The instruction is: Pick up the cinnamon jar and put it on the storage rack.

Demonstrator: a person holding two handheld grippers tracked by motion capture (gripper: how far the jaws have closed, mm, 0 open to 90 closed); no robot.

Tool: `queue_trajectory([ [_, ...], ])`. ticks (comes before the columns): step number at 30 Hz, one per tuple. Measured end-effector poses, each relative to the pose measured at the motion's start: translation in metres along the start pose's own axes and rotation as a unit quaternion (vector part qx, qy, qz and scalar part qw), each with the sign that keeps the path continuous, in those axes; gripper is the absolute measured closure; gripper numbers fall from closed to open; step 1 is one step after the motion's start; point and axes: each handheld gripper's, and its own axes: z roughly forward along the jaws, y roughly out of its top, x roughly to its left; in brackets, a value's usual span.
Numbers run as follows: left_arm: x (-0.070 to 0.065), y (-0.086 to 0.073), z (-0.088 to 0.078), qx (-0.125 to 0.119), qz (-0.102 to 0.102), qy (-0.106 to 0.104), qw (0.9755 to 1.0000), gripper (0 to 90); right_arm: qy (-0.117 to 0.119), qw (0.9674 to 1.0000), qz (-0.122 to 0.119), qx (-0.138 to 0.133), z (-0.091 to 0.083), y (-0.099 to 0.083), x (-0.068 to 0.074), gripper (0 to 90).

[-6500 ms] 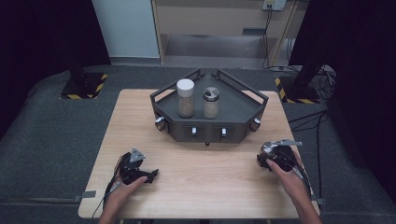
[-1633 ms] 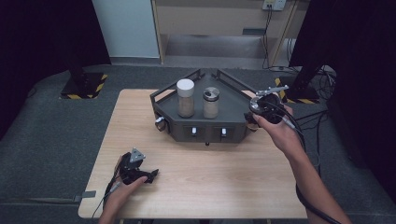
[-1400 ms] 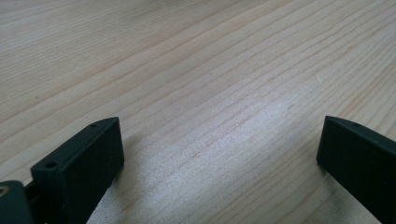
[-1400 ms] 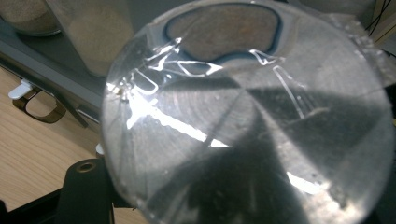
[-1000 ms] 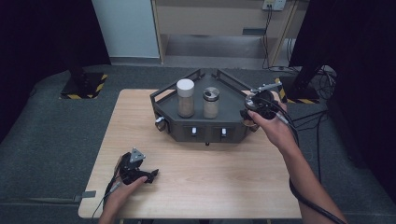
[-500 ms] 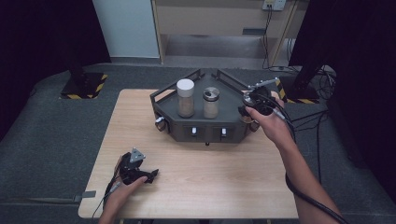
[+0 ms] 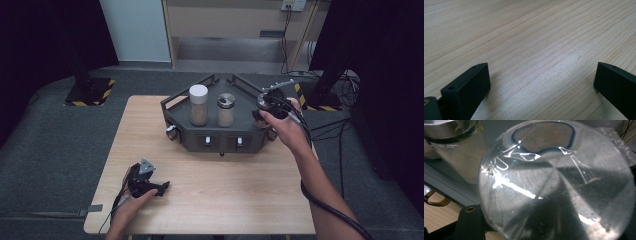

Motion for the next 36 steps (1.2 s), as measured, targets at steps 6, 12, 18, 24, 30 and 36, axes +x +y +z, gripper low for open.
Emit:
queue_trajectory([
  [6,0.000,0.000,0.000,0.000,0.000,0.000,1.0000,0.0,0.000,1.0000,-0.003,0.002,0.003,0.005,0.003,31.8],
  [12,0.000,0.000,0.000,0.000,0.000,0.000,1.0000,0.0,0.001,1.0000,-0.006,0.002,0.007,0.009,0.004,31.7],
  [18,0.000,0.000,0.000,0.000,0.000,0.000,1.0000,0.0,0.000,1.0000,-0.004,0.003,0.011,0.012,0.004,31.8],
  [24,0.000,0.000,0.000,0.000,0.000,0.000,1.0000,0.0,0.001,1.0000,-0.002,0.006,0.016,0.016,0.004,31.8],
  [30,0.000,0.000,0.000,0.000,0.000,0.000,1.0000,0.0,0.004,1.0000,-0.001,0.005,0.022,0.019,0.006,31.8],
  [36,0.000,0.000,0.000,0.000,0.000,0.000,1.0000,0.0,0.009,0.9999,0.001,0.008,0.027,0.020,0.006,31.8],
])
